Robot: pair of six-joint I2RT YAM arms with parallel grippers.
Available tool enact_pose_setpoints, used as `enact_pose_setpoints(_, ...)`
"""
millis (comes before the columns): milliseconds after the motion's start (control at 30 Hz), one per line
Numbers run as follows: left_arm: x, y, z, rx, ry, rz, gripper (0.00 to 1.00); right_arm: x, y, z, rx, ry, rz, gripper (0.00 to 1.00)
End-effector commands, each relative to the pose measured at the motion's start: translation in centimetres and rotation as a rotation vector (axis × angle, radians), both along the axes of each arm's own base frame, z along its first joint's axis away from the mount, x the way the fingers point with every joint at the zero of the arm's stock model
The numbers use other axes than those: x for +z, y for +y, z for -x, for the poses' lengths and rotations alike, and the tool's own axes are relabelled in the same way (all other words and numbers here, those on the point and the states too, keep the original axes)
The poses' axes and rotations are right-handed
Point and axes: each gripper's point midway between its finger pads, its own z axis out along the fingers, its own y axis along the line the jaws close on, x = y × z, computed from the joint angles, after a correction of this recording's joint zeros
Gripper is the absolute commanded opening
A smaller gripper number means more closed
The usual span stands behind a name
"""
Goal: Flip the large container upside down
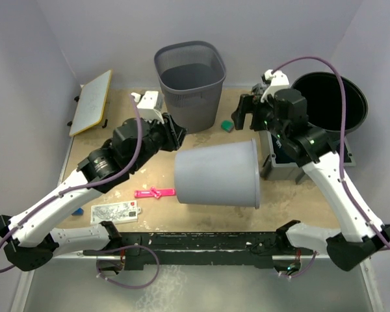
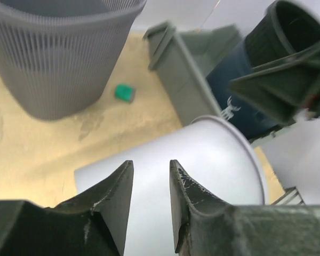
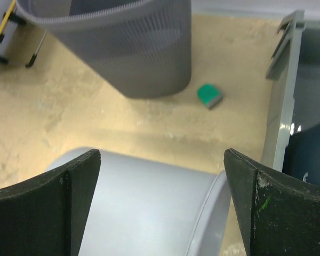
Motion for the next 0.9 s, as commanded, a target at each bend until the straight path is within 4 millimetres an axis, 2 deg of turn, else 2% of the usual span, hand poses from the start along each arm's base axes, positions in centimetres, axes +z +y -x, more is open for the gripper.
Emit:
enact_pose_setpoints(0, -4.0, 1.2, 0.6, 0.051, 0.106, -0.018, 0.37, -0.1, -0.3, 4.7, 0.093, 0.043, -0.019, 1.00)
enact_pose_setpoints(133, -7.9, 1.4, 1.3, 0.068, 0.210, -0.009, 0.58, -2.1, -1.7, 7.6, 0.083, 0.136, -0.006, 1.00)
enact_pose_setpoints(200, -10.0, 1.2, 1.8, 0.066, 0.265, 0.001, 0.61, -3.0, -2.5, 9.0, 0.060, 0.172, -0.017, 1.00)
enact_pose_setpoints(367, -12.6, 0.3, 3.4, 0.016, 0.358, 0.060, 0.66, -4.8, -4.7, 12.5, -0.005, 0.243, -0.033, 0.99)
enact_pose_setpoints(467, -13.9, -0.7, 4.5, -0.046, 0.408, 0.112, 0.67, -6.5, -5.7, 14.5, -0.041, 0.303, -0.044, 0.96)
enact_pose_setpoints(633, -16.9, -2.5, 6.0, -0.118, 0.514, 0.169, 0.65, -9.0, -5.5, 17.1, -0.051, 0.402, -0.123, 0.78)
enact_pose_setpoints(700, -18.0, -2.9, 6.4, -0.135, 0.553, 0.176, 0.62, -9.9, -5.0, 18.1, -0.034, 0.440, -0.161, 0.63)
enact_pose_setpoints(833, -19.0, -3.2, 6.9, -0.144, 0.588, 0.201, 0.57, -11.7, -4.5, 19.9, -0.009, 0.525, -0.197, 0.44)
enact_pose_setpoints(867, -19.1, -3.2, 6.9, -0.144, 0.591, 0.206, 0.56, -12.0, -4.4, 20.2, -0.003, 0.540, -0.201, 0.42)
